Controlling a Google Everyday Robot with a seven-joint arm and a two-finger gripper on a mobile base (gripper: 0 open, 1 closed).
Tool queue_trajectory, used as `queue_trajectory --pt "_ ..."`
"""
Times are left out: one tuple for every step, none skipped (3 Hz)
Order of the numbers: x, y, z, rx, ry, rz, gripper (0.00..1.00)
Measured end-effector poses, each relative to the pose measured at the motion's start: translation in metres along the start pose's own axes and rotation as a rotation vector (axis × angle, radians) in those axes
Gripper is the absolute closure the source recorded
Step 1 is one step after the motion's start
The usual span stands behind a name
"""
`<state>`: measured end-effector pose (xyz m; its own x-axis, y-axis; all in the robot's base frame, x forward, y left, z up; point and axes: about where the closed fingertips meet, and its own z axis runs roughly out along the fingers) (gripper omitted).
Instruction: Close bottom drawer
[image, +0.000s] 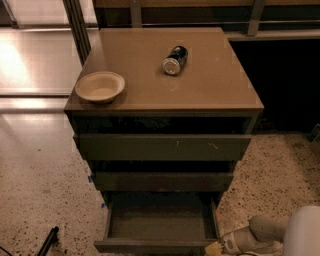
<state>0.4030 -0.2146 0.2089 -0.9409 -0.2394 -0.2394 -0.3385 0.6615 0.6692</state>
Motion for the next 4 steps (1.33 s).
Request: queue_trajectory --pt "-0.013 -0.006 0.007 0.008 -0.023 -0.024 1.0" --pt "-0.035 -0.007 0.01 -0.006 -0.043 -0.088 1.0" --pt "-0.059 -0.009 0.011 -0.016 -0.036 -0.148 1.0" --pt "-0.078 -0.008 0.011 -0.02 -0.025 -0.199 1.0"
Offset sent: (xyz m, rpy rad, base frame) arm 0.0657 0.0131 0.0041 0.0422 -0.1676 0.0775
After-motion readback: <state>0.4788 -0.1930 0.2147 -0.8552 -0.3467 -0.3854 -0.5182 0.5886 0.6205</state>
